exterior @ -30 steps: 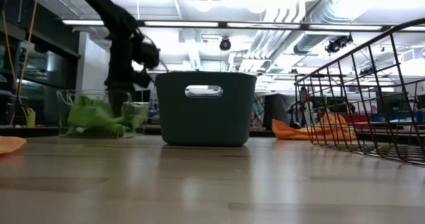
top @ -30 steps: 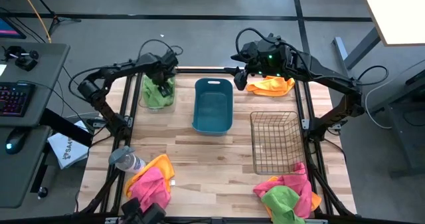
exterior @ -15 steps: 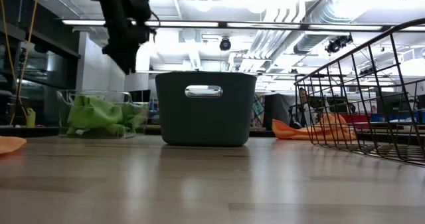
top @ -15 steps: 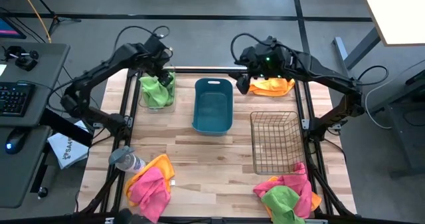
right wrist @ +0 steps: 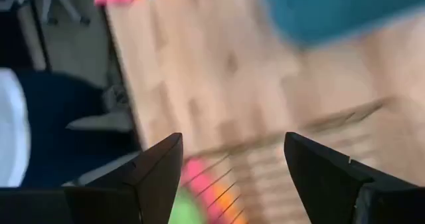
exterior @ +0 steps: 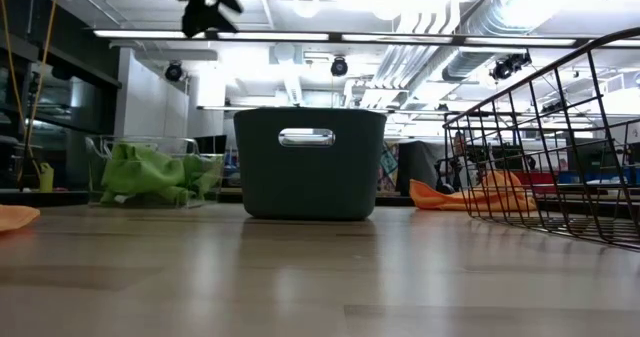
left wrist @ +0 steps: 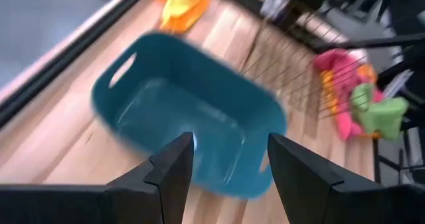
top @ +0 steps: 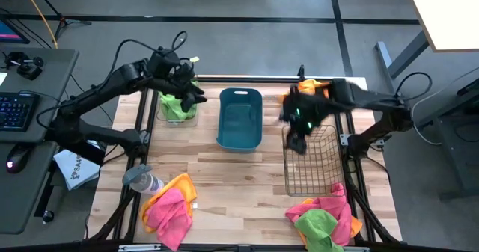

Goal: Sort microfiber towel by color & place in baskets
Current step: Put the green towel into the transparent bin

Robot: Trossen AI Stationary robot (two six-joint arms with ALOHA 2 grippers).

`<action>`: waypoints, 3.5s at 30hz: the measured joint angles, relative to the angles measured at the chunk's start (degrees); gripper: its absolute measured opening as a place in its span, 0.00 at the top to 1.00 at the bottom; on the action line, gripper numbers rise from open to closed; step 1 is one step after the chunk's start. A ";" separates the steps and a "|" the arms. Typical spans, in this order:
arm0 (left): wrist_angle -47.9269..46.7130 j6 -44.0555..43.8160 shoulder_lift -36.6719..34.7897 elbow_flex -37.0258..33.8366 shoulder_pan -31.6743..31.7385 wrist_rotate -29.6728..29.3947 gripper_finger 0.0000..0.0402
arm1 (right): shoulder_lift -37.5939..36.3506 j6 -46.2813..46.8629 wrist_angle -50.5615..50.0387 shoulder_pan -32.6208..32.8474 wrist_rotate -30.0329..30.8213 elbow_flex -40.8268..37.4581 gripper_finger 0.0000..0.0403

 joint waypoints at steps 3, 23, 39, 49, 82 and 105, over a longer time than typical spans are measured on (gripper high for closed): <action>3.90 0.65 -0.03 0.00 -1.72 -0.04 0.54 | 0.39 10.33 -0.81 8.12 0.47 0.00 0.36; 25.10 -13.13 -0.03 0.00 -5.77 15.27 0.54 | 25.99 55.98 3.44 43.31 -4.29 0.00 0.36; 44.82 -24.77 0.30 0.00 -25.23 2.50 0.54 | 34.36 66.75 3.45 51.52 -0.36 0.00 0.37; 48.33 -25.27 0.01 -0.02 -27.43 -1.09 0.54 | 34.15 64.81 -1.33 52.07 9.14 4.66 0.95; 20.02 2.78 -12.92 0.02 -13.37 3.68 0.44 | 19.82 -16.16 35.63 -2.25 20.78 29.20 1.00; 51.08 -21.48 7.73 0.02 -13.54 29.81 0.40 | 19.37 -35.61 41.02 -13.38 -19.61 29.33 1.00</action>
